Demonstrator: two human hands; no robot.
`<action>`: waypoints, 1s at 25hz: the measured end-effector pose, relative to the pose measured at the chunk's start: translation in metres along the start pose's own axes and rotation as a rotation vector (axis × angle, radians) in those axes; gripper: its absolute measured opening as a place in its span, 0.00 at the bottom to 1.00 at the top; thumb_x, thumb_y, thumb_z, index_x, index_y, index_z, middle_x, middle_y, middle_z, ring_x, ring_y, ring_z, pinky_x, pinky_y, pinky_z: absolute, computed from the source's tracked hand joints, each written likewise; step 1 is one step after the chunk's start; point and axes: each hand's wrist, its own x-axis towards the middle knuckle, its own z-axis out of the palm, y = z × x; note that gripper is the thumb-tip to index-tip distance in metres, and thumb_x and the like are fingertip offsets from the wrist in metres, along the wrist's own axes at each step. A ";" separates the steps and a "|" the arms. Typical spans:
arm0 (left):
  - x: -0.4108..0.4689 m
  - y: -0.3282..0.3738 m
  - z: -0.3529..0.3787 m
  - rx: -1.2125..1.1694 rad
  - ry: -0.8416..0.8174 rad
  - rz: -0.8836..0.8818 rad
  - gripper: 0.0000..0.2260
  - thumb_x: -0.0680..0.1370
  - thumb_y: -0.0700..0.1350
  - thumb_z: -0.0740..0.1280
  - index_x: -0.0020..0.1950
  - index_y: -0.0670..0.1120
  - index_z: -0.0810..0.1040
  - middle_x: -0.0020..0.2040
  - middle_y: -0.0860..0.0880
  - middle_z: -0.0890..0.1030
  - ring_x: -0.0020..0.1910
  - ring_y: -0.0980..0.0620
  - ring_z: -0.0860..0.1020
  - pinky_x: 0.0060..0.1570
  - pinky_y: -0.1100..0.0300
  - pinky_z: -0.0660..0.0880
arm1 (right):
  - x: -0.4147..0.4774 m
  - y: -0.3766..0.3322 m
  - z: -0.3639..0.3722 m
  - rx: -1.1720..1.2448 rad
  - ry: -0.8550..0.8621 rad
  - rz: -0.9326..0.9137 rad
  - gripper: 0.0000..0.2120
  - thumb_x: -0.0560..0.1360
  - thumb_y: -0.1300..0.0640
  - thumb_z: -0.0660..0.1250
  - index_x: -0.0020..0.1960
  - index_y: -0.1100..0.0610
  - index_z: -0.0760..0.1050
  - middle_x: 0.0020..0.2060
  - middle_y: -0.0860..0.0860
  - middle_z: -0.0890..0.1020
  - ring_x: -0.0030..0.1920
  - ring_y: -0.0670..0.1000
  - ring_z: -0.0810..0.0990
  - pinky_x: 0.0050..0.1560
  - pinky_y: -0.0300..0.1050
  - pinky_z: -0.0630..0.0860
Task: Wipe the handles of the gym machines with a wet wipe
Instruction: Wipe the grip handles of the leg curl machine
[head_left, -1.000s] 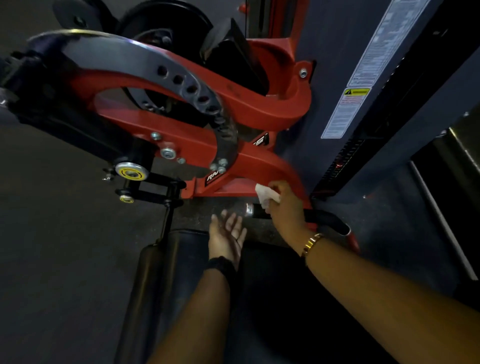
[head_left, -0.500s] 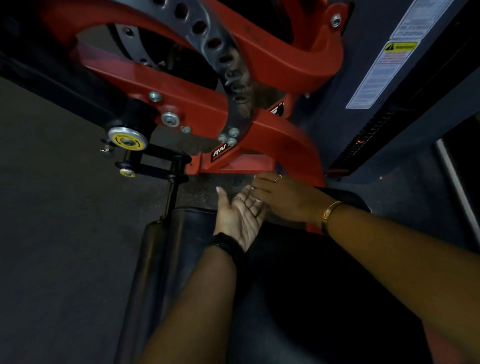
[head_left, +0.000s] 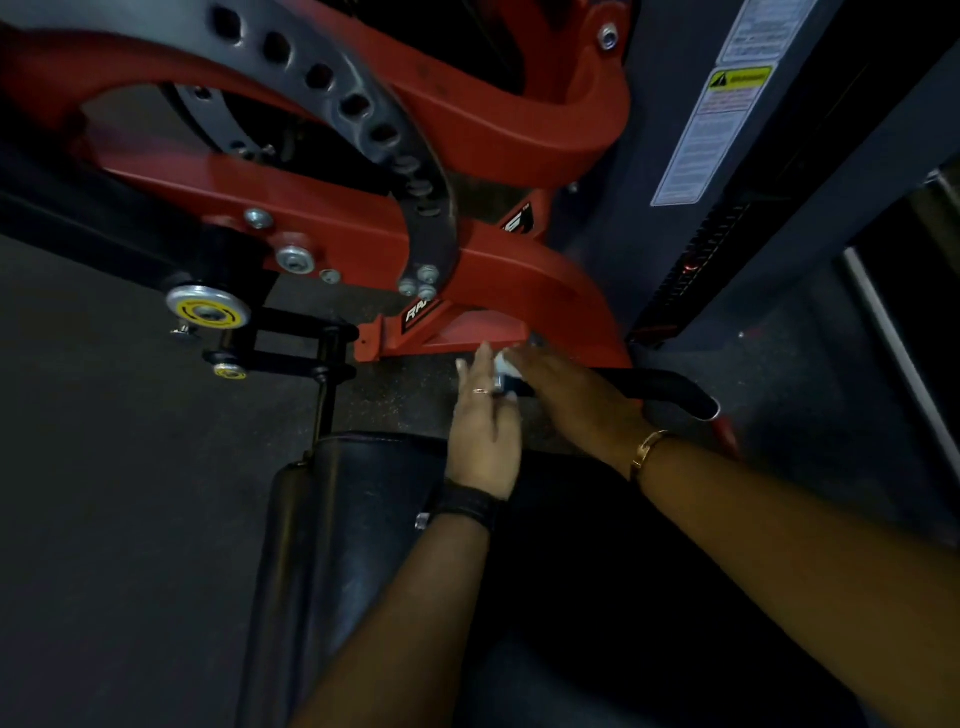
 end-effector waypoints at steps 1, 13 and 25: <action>-0.002 -0.007 0.003 0.346 -0.035 0.233 0.29 0.77 0.38 0.58 0.77 0.43 0.55 0.76 0.50 0.58 0.76 0.53 0.51 0.75 0.57 0.46 | 0.003 -0.005 0.003 0.054 0.003 0.127 0.16 0.77 0.63 0.60 0.64 0.64 0.74 0.60 0.59 0.78 0.61 0.57 0.76 0.66 0.29 0.57; 0.001 -0.032 0.023 1.191 0.034 0.503 0.34 0.73 0.47 0.58 0.77 0.38 0.53 0.78 0.40 0.53 0.77 0.45 0.47 0.75 0.50 0.44 | -0.026 0.007 0.036 -0.286 0.219 0.209 0.22 0.75 0.63 0.53 0.65 0.65 0.73 0.63 0.60 0.77 0.64 0.59 0.75 0.73 0.53 0.58; -0.013 -0.027 0.073 1.162 -0.002 0.512 0.29 0.77 0.49 0.51 0.77 0.40 0.54 0.77 0.43 0.57 0.77 0.47 0.52 0.74 0.50 0.46 | -0.070 0.017 0.058 -0.107 0.420 0.378 0.21 0.79 0.60 0.54 0.71 0.62 0.63 0.70 0.56 0.69 0.71 0.51 0.65 0.75 0.45 0.52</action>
